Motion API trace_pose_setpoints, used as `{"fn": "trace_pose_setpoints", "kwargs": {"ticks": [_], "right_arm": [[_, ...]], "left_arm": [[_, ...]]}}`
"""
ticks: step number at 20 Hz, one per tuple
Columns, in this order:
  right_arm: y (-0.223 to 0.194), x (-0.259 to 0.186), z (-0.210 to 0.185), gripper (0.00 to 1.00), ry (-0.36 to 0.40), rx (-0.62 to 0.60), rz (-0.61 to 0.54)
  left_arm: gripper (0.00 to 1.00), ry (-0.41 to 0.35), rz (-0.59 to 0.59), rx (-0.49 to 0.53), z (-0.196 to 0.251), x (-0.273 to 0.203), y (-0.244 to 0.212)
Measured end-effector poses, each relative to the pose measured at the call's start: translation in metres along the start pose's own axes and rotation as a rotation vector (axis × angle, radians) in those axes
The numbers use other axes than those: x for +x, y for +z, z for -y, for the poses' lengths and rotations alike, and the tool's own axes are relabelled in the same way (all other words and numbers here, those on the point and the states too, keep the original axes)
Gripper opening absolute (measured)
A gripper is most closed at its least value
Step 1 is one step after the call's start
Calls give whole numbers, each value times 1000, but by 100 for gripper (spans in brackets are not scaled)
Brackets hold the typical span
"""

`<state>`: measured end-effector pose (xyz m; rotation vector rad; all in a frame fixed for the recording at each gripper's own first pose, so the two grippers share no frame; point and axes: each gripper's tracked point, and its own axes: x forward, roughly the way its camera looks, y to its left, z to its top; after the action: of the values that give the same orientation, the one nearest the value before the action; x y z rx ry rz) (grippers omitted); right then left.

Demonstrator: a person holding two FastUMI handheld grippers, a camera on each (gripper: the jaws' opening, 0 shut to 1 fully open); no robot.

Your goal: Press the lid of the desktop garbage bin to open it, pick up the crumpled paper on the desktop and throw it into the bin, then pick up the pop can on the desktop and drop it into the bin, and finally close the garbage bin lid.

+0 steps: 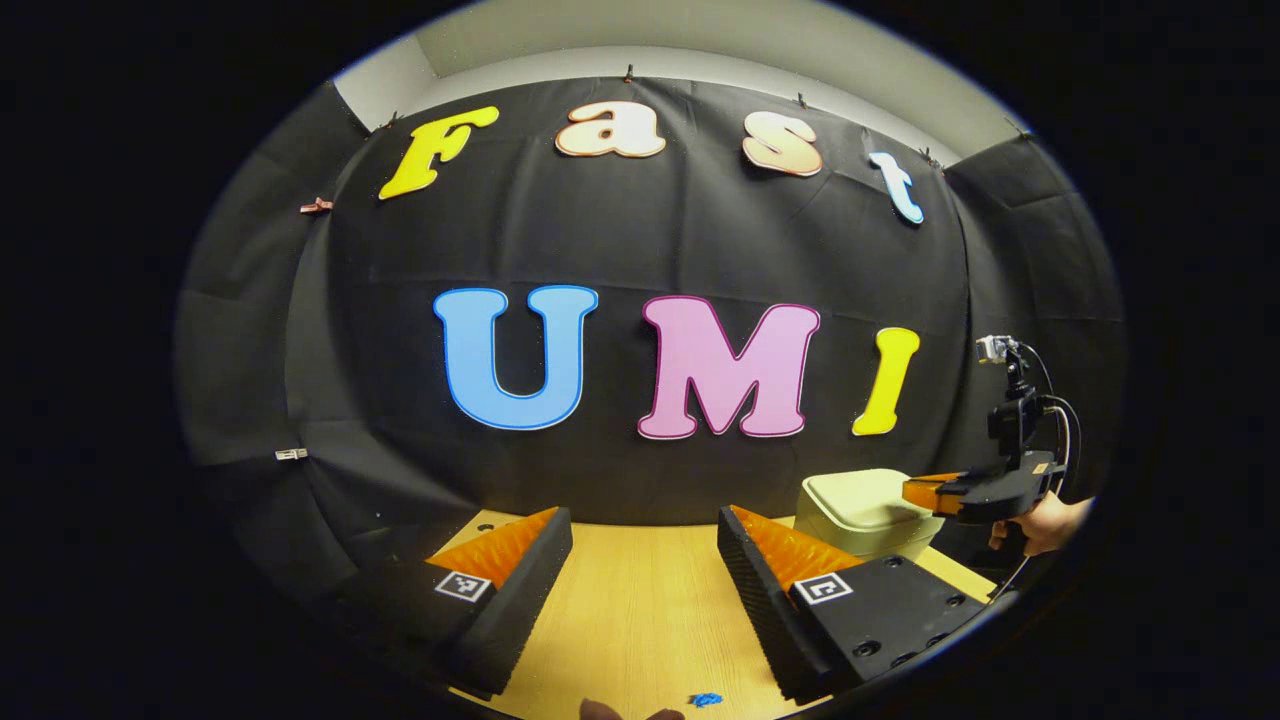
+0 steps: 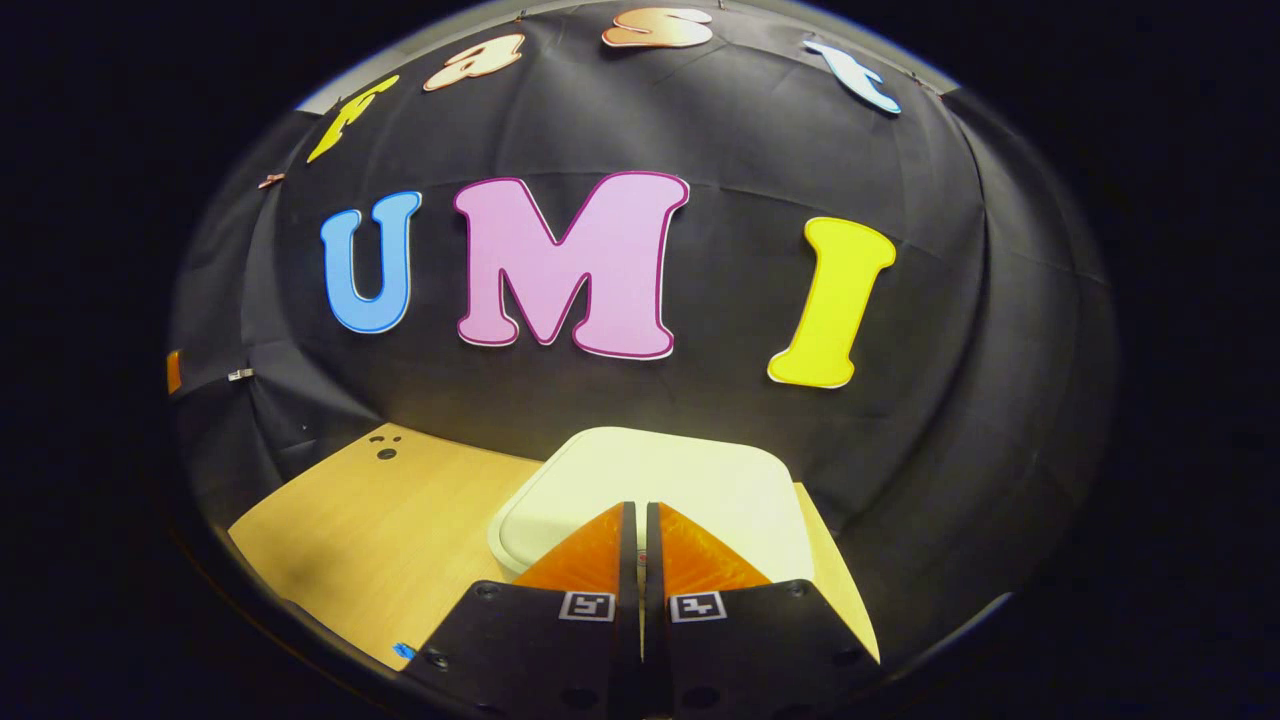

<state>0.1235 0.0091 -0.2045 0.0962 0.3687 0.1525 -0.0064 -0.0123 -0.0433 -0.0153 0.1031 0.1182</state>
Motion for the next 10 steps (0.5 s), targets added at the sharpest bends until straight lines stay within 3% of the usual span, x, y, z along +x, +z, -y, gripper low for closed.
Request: {"fn": "trace_pose_setpoints", "kwargs": {"ticks": [10], "right_arm": [[-20,6,2,6,-3,82,-56]], "left_arm": [[94,6,-5,1,-8,6,-3]]}}
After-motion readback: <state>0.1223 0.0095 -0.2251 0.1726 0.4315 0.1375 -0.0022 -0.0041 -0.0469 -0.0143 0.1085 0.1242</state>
